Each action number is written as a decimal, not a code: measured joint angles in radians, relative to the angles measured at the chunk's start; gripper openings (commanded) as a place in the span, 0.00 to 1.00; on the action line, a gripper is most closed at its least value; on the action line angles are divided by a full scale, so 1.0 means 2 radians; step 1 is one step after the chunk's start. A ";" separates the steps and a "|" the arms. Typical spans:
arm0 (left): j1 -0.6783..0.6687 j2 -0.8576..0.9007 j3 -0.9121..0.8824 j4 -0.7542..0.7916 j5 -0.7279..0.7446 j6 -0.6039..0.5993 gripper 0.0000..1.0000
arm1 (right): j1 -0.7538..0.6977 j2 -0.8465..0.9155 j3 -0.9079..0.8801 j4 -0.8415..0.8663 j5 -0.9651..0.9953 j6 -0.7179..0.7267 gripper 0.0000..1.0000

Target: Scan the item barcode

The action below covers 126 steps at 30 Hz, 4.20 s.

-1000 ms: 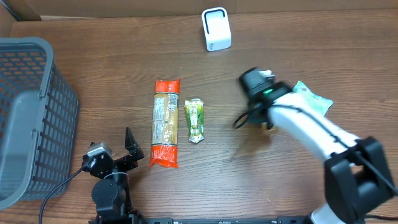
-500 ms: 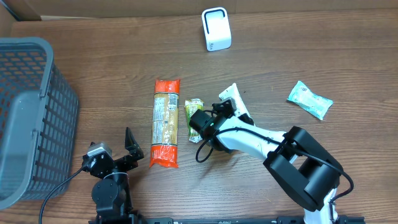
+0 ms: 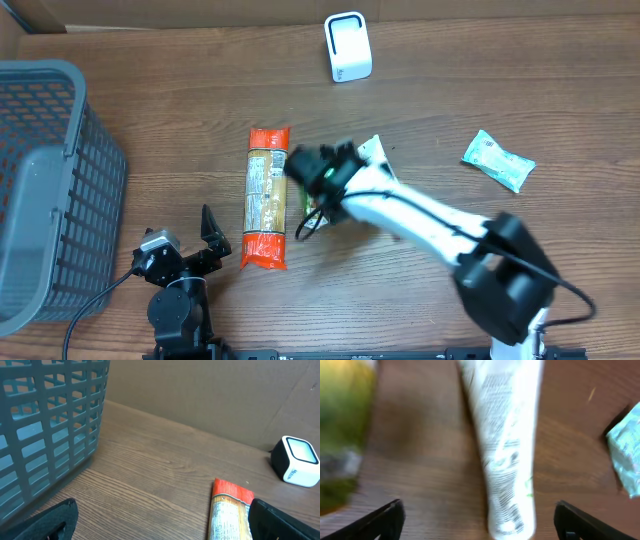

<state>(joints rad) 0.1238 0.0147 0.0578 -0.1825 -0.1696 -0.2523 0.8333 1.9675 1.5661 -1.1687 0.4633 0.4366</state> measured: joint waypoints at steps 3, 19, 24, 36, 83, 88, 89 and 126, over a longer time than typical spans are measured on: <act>0.000 0.000 0.000 0.000 0.000 0.000 1.00 | -0.053 -0.032 0.023 0.002 -0.060 -0.043 0.99; 0.000 0.000 0.000 0.000 0.000 0.000 0.99 | -0.239 -0.049 -0.125 0.117 -0.329 -0.241 1.00; 0.000 0.000 0.000 0.000 0.000 0.000 1.00 | -0.239 -0.048 -0.161 0.165 -0.343 -0.255 0.87; 0.000 0.000 0.000 0.000 0.000 0.000 0.99 | -0.237 -0.051 -0.222 0.245 -0.372 -0.261 0.09; 0.000 0.000 0.000 0.000 0.000 0.000 1.00 | -0.122 -0.046 -0.158 0.025 -0.349 -0.049 0.71; 0.000 0.000 0.000 0.000 0.000 0.000 1.00 | -0.142 -0.046 -0.203 0.048 -0.303 -0.014 0.72; 0.000 0.000 0.000 0.000 0.000 0.000 1.00 | -0.150 -0.046 -0.205 0.051 -0.292 -0.011 0.72; 0.000 0.000 0.000 0.000 0.000 0.000 1.00 | -0.206 -0.012 -0.203 0.448 -0.224 0.251 0.89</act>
<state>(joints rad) 0.1238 0.0147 0.0578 -0.1825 -0.1696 -0.2523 0.4206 1.9438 1.1595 -0.2726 0.0158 0.9382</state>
